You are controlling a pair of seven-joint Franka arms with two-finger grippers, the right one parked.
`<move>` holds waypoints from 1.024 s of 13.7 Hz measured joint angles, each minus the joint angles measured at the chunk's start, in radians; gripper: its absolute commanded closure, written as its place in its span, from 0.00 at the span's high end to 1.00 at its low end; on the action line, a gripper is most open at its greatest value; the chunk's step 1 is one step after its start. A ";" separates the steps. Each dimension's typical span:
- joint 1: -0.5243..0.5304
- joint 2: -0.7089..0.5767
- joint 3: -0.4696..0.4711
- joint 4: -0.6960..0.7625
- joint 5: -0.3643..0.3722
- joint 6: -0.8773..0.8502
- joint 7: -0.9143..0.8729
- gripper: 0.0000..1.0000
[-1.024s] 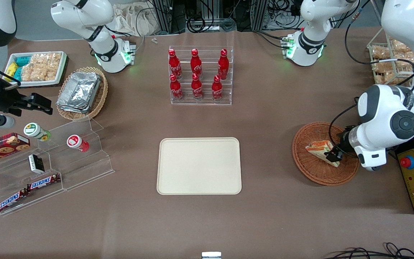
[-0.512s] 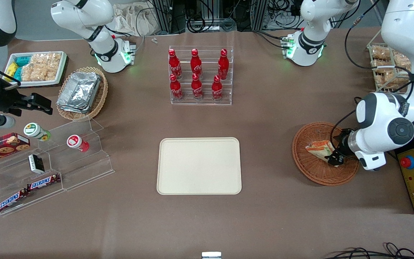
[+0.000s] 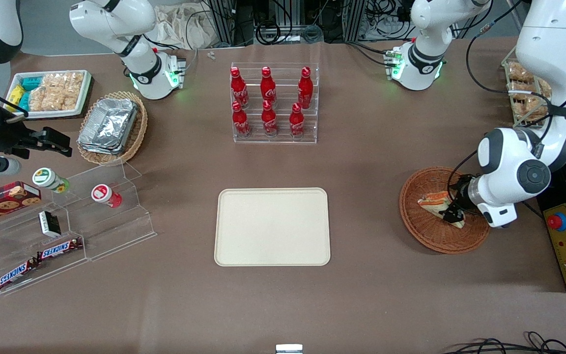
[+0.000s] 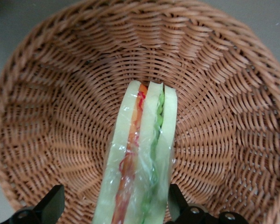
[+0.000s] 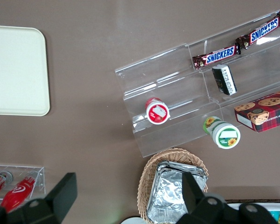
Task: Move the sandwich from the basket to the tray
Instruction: 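Close the left gripper on the sandwich and lift it, then carry the sandwich to the cream tray and lower it onto it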
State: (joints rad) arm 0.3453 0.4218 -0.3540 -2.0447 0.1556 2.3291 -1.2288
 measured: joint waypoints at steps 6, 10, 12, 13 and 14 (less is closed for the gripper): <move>-0.007 0.012 -0.007 0.024 0.001 0.019 -0.066 0.00; -0.024 -0.025 -0.034 0.164 0.001 -0.193 -0.067 0.00; -0.056 -0.036 -0.056 0.317 0.002 -0.377 -0.050 0.00; -0.078 -0.037 -0.064 0.399 0.002 -0.460 -0.009 0.00; -0.103 -0.036 -0.068 0.467 0.002 -0.520 0.057 0.00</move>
State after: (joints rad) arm 0.2427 0.3855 -0.4218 -1.5778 0.1571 1.8087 -1.1717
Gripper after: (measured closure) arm 0.806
